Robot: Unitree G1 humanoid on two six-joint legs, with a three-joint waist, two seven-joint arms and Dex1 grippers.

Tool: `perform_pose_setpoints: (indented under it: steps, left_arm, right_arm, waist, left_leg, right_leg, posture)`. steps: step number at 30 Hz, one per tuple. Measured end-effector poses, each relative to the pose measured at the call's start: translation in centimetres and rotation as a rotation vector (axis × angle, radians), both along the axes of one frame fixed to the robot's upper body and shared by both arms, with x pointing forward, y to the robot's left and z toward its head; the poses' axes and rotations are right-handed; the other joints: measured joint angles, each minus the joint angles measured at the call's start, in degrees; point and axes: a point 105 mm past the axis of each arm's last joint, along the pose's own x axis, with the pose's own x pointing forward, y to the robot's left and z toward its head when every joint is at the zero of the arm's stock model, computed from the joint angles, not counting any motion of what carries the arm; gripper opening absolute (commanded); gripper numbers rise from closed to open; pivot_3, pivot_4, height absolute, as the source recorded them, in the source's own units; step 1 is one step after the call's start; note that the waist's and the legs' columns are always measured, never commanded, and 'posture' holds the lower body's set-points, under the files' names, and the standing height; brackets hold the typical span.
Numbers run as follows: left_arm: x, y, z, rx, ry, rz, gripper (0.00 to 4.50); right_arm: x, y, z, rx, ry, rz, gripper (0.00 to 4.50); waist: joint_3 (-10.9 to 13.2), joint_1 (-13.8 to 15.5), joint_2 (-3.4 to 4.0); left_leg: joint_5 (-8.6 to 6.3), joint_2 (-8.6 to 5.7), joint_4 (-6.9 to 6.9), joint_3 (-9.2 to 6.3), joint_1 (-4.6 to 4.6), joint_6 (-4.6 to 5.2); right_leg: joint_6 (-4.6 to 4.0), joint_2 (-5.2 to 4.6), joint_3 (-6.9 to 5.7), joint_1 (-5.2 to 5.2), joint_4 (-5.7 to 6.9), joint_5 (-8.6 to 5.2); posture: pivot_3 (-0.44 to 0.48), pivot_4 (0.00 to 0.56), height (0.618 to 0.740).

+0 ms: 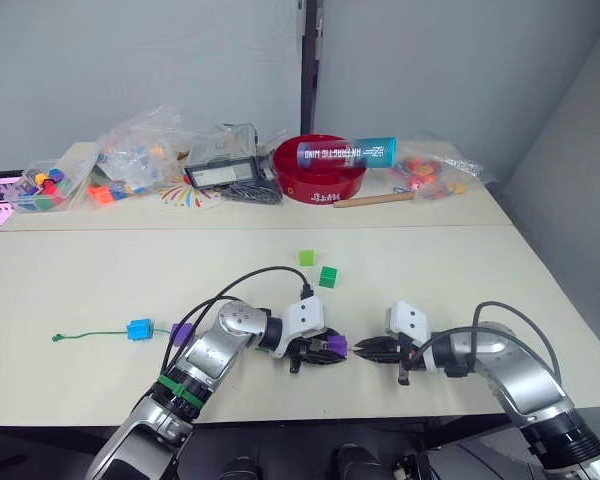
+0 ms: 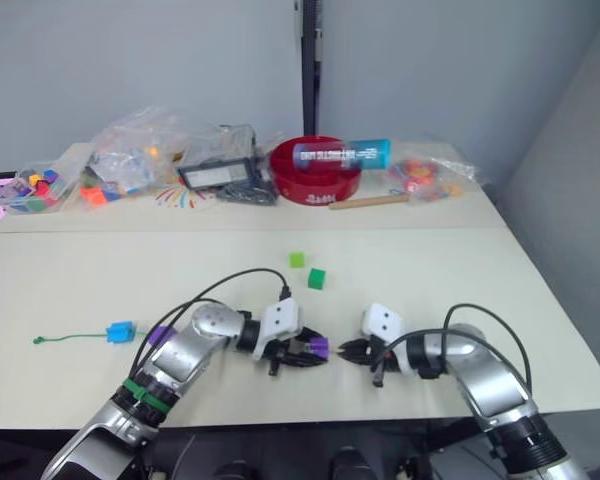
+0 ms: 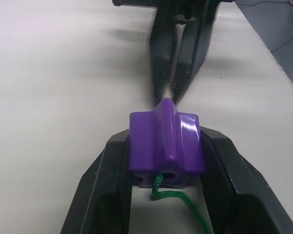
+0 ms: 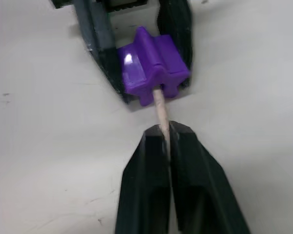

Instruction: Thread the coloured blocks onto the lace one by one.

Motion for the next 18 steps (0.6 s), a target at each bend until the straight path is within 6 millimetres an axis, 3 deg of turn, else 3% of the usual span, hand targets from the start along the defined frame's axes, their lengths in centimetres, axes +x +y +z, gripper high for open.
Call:
perform_pose_setpoints:
  steps: [5,9,13,16,18]
  left_arm:
    - [-0.1,0.4,0.1,0.011,-0.010,-0.002,1.38]
    - [-0.1,2.2,0.3,0.036,-0.021,0.029,1.38]
    - [0.1,8.1,0.9,0.120,-0.033,0.112,1.38]
    - [0.1,11.3,1.2,0.162,-0.034,0.159,1.38]
    - [0.0,12.4,1.2,0.168,-0.032,0.169,1.38]
  right_arm:
    - [0.0,0.3,0.0,0.002,-0.005,0.019,0.00]
    - [0.0,0.4,-0.1,0.004,-0.002,0.024,0.00]
    - [0.4,0.1,0.2,-0.007,-0.011,0.019,0.00]
    - [0.4,0.0,0.2,-0.008,-0.011,0.023,0.00]
    - [0.4,0.0,0.3,-0.010,-0.014,0.024,0.00]
  waist:
    - [0.0,-0.1,0.00]
    - [0.0,-0.2,0.00]
    - [0.0,-0.4,0.01]
    - [0.0,-0.2,0.02]
    - [0.0,-0.1,0.02]
  left_leg:
    - [0.00,0.00,0.00,0.00,0.00,0.00]
    - [0.00,0.02,0.00,-0.01,0.00,0.00]
    - [0.00,0.06,-0.02,0.01,0.05,0.00]
    - [0.00,0.05,-0.01,0.04,0.03,0.00]
    - [0.00,0.06,-0.01,0.05,0.02,0.00]
  right_leg:
    - [0.00,0.00,0.01,-0.01,0.01,0.00]
    - [-0.01,0.01,0.01,-0.02,0.04,0.00]
    - [-0.02,0.04,0.00,-0.06,0.13,-0.01]
    - [-0.01,0.01,0.01,-0.06,0.08,-0.01]
    - [-0.01,0.01,0.00,-0.06,0.07,-0.01]
  posture:
    - [0.000,0.150,0.731]
    - [0.000,0.150,0.731]
    - [0.000,0.150,0.731]
    - [0.000,0.150,0.731]
    - [0.000,0.150,0.731]
